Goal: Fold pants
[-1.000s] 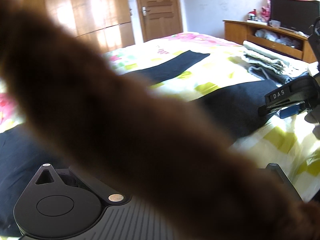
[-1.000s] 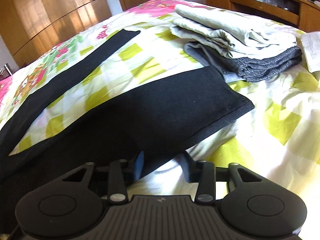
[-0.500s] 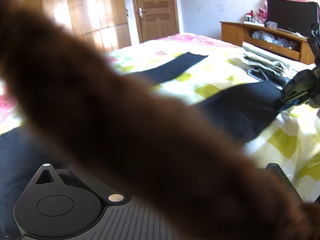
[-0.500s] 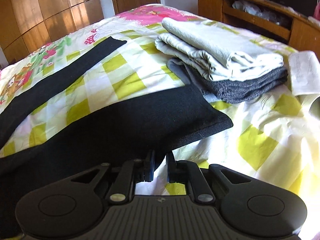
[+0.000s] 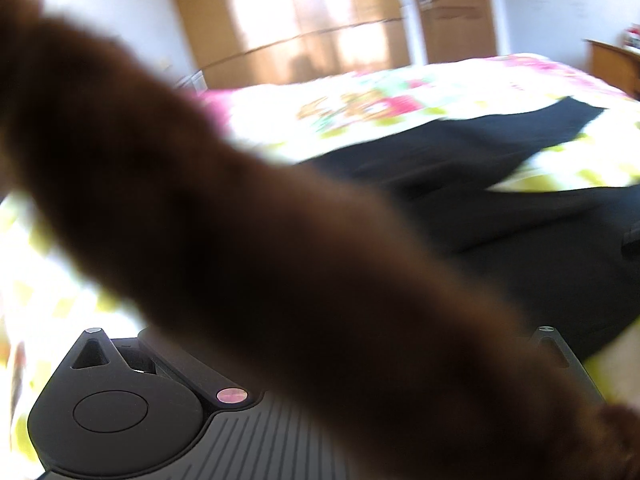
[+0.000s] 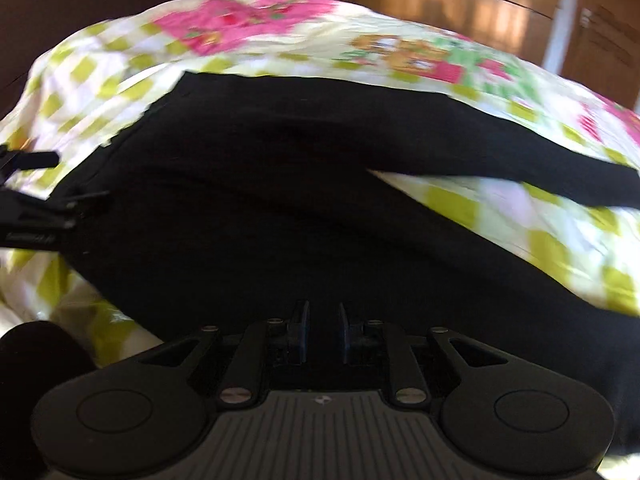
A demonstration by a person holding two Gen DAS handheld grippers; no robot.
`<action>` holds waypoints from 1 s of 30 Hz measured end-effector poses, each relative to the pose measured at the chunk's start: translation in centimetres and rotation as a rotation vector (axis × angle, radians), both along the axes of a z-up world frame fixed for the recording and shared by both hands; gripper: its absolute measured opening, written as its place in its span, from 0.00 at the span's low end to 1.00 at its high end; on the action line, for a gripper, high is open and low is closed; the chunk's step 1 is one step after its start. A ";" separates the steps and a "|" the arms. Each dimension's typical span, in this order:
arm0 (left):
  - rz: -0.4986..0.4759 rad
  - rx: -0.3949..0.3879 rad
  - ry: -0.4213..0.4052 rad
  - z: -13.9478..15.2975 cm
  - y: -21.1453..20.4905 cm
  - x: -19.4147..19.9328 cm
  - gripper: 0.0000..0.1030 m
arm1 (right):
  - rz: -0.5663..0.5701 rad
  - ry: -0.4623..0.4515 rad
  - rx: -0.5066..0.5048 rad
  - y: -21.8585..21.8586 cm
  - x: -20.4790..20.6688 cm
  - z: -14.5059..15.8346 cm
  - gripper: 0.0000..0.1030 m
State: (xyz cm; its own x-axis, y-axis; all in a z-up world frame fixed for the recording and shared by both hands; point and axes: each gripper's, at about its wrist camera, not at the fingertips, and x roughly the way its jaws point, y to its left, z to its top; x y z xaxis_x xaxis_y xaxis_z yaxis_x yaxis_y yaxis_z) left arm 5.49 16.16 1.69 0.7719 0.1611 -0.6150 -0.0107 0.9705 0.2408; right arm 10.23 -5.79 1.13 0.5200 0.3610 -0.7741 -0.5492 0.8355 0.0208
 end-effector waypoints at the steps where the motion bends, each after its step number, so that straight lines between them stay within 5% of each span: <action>1: 0.035 0.004 0.003 -0.3 1.4 0.1 1.00 | 0.067 -0.001 -0.001 2.5 0.1 -0.4 0.30; 5: 0.119 -0.022 0.036 -1.3 5.8 0.5 1.00 | 0.235 0.037 0.028 8.8 0.7 -2.0 0.30; 10: 0.149 -0.067 0.201 -4.4 8.9 -0.1 0.99 | 0.305 0.134 0.014 12.2 0.6 -3.9 0.35; 14: 0.159 -0.157 0.192 -4.7 10.3 -1.8 0.99 | 0.380 0.160 -0.011 13.4 -0.6 -3.8 0.34; 18: 0.139 -0.107 0.152 -2.8 10.3 -2.8 0.99 | 0.394 0.190 0.006 13.1 0.3 -2.6 0.33; 24: 0.050 -0.061 0.041 2.1 10.1 -0.9 1.00 | 0.402 -0.037 -0.026 10.4 6.4 1.1 0.36; 30: -0.006 -0.069 -0.003 3.5 10.2 9.7 1.00 | 0.379 -0.129 -0.096 9.0 19.6 0.7 0.49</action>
State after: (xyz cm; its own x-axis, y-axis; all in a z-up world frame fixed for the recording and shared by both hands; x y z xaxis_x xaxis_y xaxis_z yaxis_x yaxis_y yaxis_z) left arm 15.20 26.41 5.23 0.7746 0.1137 -0.6222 -0.0050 0.9848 0.1737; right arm 29.84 3.16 1.85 0.4589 0.4751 -0.7508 -0.8112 0.5687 -0.1359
